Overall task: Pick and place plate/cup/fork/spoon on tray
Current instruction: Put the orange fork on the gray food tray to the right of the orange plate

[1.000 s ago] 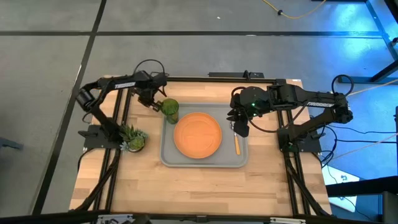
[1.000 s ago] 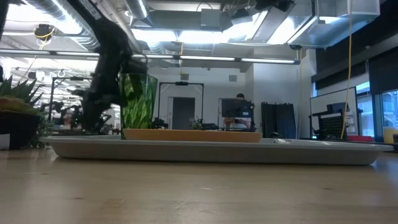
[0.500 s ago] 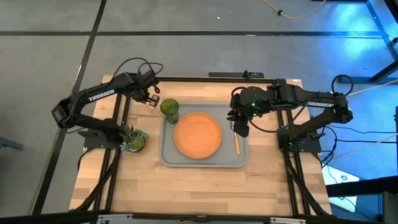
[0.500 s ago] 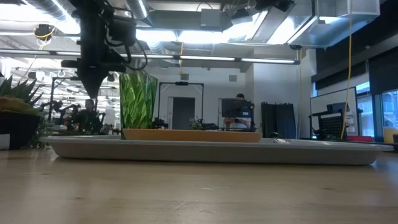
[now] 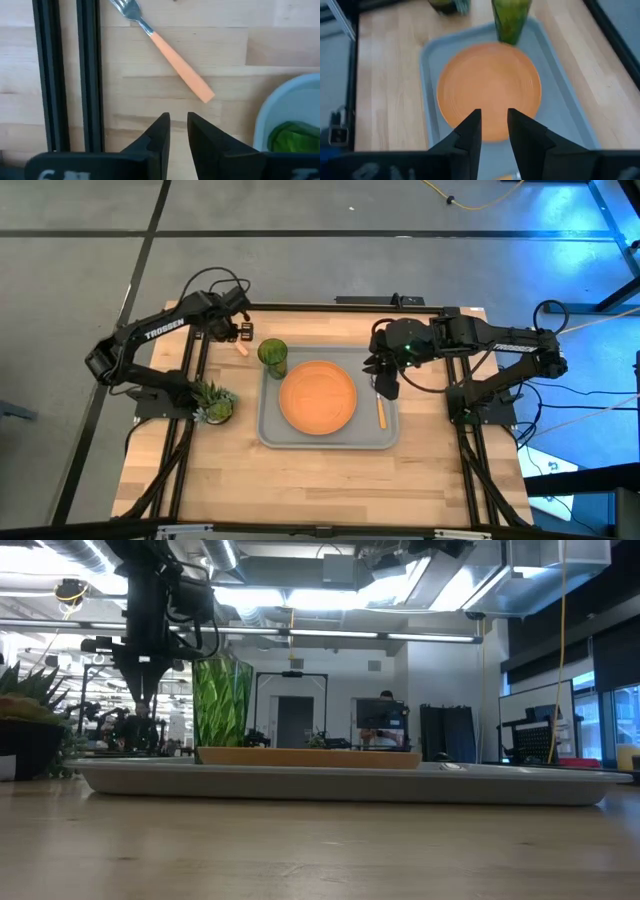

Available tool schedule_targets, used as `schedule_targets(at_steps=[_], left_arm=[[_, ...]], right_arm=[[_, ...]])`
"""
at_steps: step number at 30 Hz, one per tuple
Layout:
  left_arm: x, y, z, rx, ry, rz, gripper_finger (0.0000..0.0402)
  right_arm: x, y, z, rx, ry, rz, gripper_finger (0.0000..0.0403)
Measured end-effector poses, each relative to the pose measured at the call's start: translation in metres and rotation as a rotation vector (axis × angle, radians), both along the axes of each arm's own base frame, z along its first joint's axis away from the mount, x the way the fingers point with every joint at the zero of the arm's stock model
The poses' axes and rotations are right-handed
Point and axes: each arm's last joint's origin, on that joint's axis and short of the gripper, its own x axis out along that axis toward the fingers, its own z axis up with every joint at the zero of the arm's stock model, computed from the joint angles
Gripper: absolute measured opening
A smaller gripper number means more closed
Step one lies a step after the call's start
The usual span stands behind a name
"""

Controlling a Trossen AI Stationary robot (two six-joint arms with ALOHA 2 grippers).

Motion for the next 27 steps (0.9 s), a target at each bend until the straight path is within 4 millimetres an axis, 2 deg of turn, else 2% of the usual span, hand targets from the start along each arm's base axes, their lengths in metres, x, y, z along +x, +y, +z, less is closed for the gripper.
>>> schedule_targets(at_steps=[7,13,18,27], left_arm=[[0.0,0.002,0.0,0.047,0.031,0.012,0.0059],[0.007,0.009,0.003,0.118,-0.059,0.032,0.0059],[0.011,0.012,0.005,0.157,-0.097,0.024,0.0058],[0.012,0.011,0.004,0.147,-0.168,0.254,0.0057]], right_arm=[[0.004,-0.001,0.018,-0.01,-0.132,-0.045,0.0099],[0.004,-0.008,0.026,-0.027,-0.161,-0.116,0.0099],[0.009,-0.026,0.022,-0.026,-0.144,-0.173,0.0099],[0.034,-0.066,0.032,-0.123,-0.135,-0.159,0.0099]])
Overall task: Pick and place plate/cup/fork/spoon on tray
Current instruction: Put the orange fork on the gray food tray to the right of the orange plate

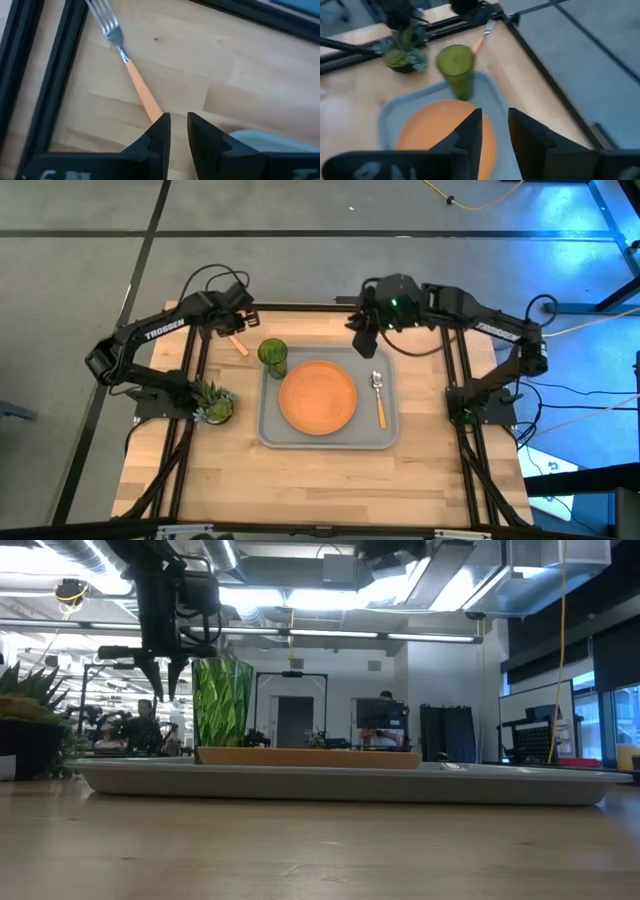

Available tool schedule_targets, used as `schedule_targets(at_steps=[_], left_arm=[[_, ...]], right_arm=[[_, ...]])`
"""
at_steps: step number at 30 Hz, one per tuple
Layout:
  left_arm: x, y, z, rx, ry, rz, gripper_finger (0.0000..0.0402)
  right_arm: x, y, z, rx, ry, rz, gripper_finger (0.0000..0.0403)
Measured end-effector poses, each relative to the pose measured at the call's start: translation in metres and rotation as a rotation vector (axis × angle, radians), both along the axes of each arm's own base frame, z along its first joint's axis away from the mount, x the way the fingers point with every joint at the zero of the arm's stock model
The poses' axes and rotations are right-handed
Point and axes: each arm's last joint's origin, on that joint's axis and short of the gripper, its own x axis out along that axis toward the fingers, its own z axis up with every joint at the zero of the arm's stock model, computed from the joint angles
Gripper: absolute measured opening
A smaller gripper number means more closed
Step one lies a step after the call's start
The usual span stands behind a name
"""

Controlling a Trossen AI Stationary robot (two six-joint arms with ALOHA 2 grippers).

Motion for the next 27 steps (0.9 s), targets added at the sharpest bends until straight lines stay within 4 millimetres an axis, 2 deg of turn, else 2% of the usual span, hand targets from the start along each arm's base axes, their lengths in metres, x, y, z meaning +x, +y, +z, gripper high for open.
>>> schedule_targets(at_steps=[10,20,27], left_arm=[[0.004,-0.006,-0.006,0.021,0.036,0.202,0.0057],[0.023,0.003,-0.048,-0.106,0.167,0.3,0.0057],[0.023,0.015,-0.066,-0.165,0.211,0.337,0.0057]], right_arm=[[0.013,-0.03,0.008,-0.186,0.133,0.094,0.0099],[0.013,-0.045,0.005,-0.244,0.17,0.112,0.0099],[0.012,-0.044,0.003,-0.265,0.202,0.146,0.0099]])
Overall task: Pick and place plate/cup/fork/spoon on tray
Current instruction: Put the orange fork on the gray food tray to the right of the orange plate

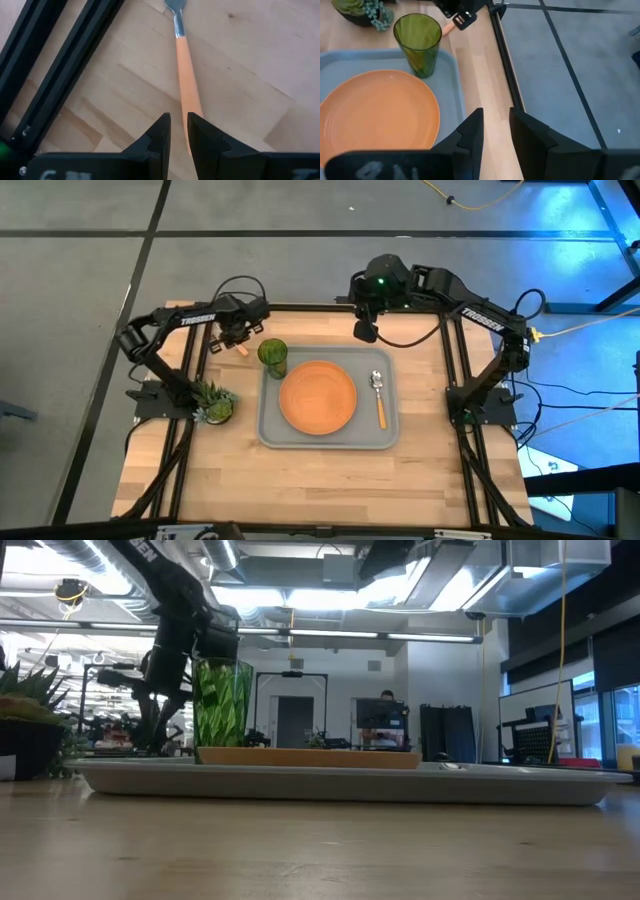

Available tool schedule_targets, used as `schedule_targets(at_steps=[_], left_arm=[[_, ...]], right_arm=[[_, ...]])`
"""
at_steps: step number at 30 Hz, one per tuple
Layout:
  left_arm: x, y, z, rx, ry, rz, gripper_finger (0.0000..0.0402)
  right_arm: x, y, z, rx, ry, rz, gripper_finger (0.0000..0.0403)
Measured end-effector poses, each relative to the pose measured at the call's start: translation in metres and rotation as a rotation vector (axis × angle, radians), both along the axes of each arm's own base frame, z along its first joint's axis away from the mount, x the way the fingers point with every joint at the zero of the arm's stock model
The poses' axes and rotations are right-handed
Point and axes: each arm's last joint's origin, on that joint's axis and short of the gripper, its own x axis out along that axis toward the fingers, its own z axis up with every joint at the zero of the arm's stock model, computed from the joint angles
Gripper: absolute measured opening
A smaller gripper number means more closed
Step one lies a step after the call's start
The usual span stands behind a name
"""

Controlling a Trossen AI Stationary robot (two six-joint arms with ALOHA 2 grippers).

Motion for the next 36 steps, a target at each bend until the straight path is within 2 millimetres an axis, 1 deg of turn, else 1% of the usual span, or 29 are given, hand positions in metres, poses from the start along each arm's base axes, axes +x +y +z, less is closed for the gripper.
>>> schedule_targets(at_steps=[4,12,15,22,29,32,36], left_arm=[[-0.005,0.007,0.0,0.021,0.007,0.03,0.0057],[-0.018,0.027,0.0,0.074,-0.037,0.101,0.0057],[-0.024,0.032,0.0,0.067,-0.027,0.097,0.0057],[-0.034,0.041,0.0,0.079,-0.035,0.15,0.0057],[-0.036,0.046,0.0,0.106,-0.045,0.158,0.0057],[-0.036,0.046,0.0,0.12,-0.028,0.158,0.0057],[-0.038,0.042,-0.006,0.106,-0.009,0.154,0.0057]], right_arm=[[-0.001,0.0,0.0,0.002,0.006,-0.002,0.0099],[-0.001,0.0,-0.001,0.002,0.006,-0.002,0.0099],[-0.001,0.0,-0.001,0.005,0.005,-0.005,0.0099],[-0.001,0.0,-0.001,0.007,0.01,-0.005,0.0099],[-0.001,0.0,-0.001,0.008,0.01,-0.006,0.0099],[-0.001,0.0,-0.001,0.008,0.009,-0.006,0.0099],[-0.001,0.0,-0.001,0.008,0.01,-0.007,0.0099]])
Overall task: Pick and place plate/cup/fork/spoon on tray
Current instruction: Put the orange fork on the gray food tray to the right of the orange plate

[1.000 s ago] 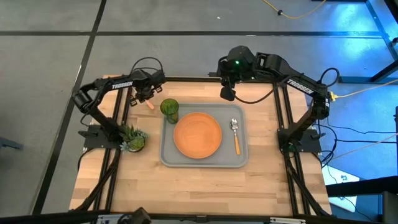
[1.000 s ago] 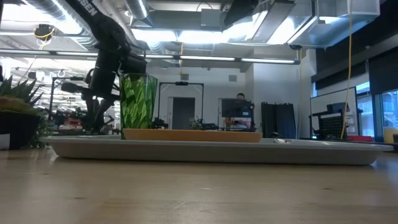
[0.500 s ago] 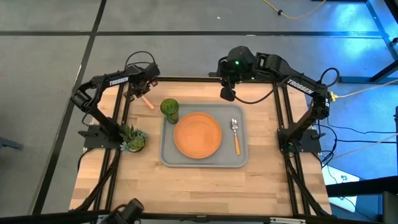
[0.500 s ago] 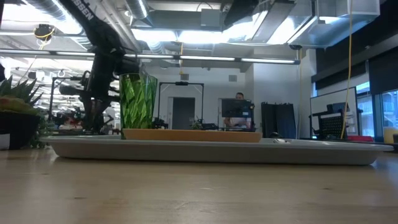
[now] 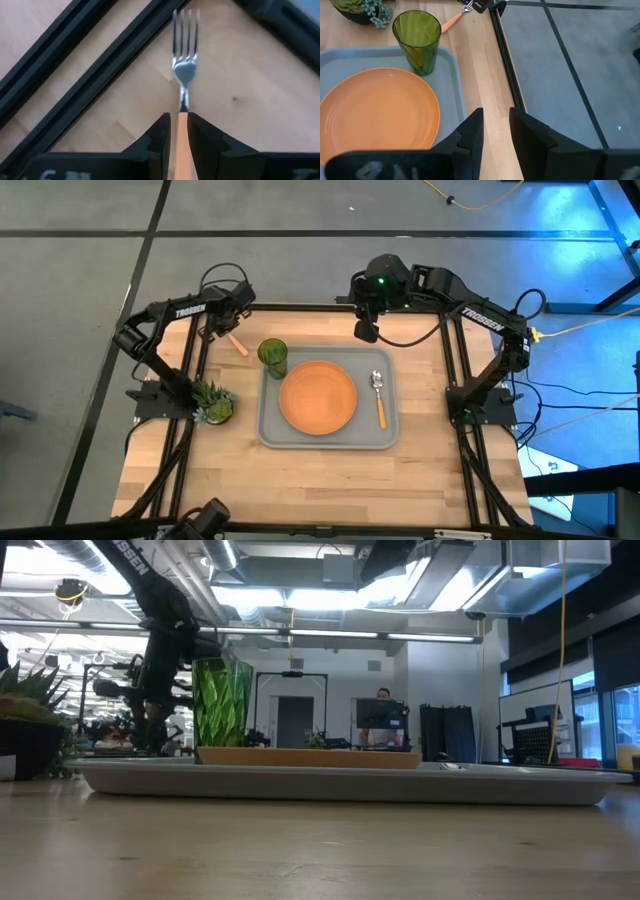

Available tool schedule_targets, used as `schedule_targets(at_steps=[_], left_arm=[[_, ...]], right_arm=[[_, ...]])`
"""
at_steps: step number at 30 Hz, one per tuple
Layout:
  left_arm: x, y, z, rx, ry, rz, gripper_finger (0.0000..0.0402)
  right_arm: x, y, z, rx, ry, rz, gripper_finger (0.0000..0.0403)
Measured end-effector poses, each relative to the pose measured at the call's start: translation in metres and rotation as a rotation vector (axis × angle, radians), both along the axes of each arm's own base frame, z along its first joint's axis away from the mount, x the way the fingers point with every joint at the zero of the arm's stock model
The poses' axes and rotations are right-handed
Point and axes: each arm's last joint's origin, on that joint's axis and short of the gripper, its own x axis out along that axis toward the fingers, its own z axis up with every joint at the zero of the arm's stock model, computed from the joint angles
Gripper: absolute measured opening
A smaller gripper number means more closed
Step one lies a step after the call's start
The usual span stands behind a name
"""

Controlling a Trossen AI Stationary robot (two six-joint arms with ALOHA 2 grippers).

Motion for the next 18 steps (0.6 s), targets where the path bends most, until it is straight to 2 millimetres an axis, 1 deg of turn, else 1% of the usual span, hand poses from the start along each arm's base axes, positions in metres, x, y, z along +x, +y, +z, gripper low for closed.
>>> schedule_targets(at_steps=[3,8,18], left_arm=[[-0.001,-0.004,-0.007,-0.023,-0.018,0.005,0.0057],[-0.001,-0.004,-0.014,-0.002,-0.055,-0.001,0.0057],[-0.002,-0.002,-0.015,0.012,-0.049,0.001,0.0057]], right_arm=[[0.0,0.0,0.0,0.0,0.0,0.0,0.0099],[0.0,0.0,0.0,-0.002,0.0,0.001,0.0099],[0.0,0.0,0.0,-0.002,0.0,0.001,0.0099]])
